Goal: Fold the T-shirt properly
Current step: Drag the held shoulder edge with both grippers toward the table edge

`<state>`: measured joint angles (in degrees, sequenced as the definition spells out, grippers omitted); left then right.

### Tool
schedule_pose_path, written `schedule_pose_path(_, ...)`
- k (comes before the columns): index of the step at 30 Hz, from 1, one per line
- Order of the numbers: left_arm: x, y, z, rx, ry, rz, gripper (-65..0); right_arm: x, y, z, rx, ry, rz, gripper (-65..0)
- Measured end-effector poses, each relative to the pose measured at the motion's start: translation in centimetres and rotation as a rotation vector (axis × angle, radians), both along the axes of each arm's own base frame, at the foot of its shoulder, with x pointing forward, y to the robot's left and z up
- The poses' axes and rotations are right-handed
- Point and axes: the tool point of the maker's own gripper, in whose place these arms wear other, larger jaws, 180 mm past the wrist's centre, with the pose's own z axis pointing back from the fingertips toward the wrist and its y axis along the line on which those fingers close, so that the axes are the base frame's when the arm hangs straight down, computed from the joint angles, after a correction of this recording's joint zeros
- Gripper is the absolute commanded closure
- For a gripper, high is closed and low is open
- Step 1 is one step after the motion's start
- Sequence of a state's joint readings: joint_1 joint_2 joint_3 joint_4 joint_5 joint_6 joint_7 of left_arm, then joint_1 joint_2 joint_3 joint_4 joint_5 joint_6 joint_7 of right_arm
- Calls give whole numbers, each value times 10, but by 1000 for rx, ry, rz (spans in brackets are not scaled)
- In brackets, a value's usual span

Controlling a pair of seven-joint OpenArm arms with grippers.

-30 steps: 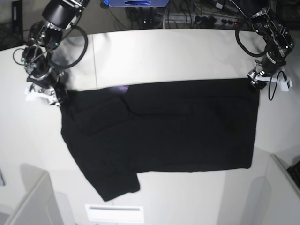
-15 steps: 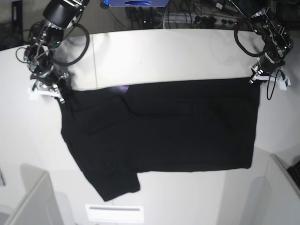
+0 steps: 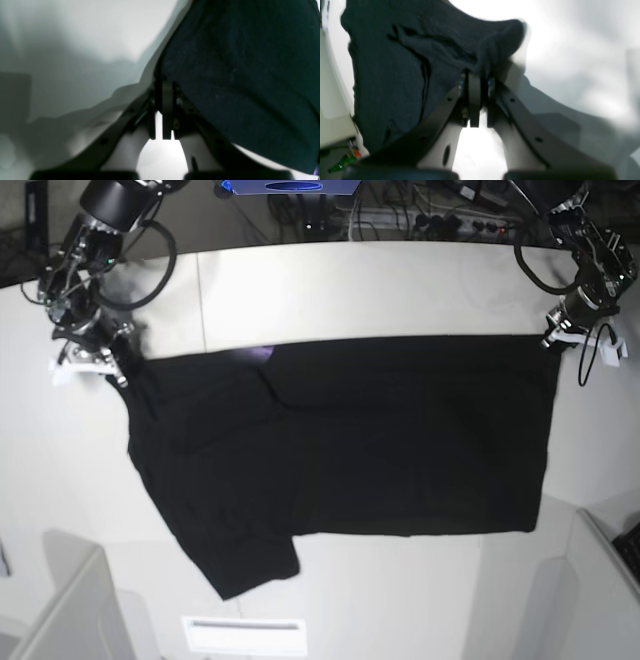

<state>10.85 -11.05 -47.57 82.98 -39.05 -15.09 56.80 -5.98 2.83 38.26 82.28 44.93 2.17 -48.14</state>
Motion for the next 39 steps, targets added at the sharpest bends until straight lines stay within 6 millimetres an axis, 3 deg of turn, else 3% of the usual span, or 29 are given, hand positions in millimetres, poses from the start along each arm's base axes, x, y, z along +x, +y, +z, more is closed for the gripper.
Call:
schedule_pose_path(4,-14,1,5,36,26,-28,0,-12,2,7,-12,14,32,0)
schedule_pose_path(11,-30,3,33,145,20,-82,0,-36,10,17,-38,30,66,0)
schedule_pose_path(18,-45,2,28,148,57,-88,0,-52,7,25,-79,33,79,0)
schedule_pose_path(28,-75,3,18,148,131,-95,0,-90,13,12,-73,108,81,0)
schedule_pose_path(39,-98,2,24,185,174,-125,0,-116,14,3,-73,164,89,0)
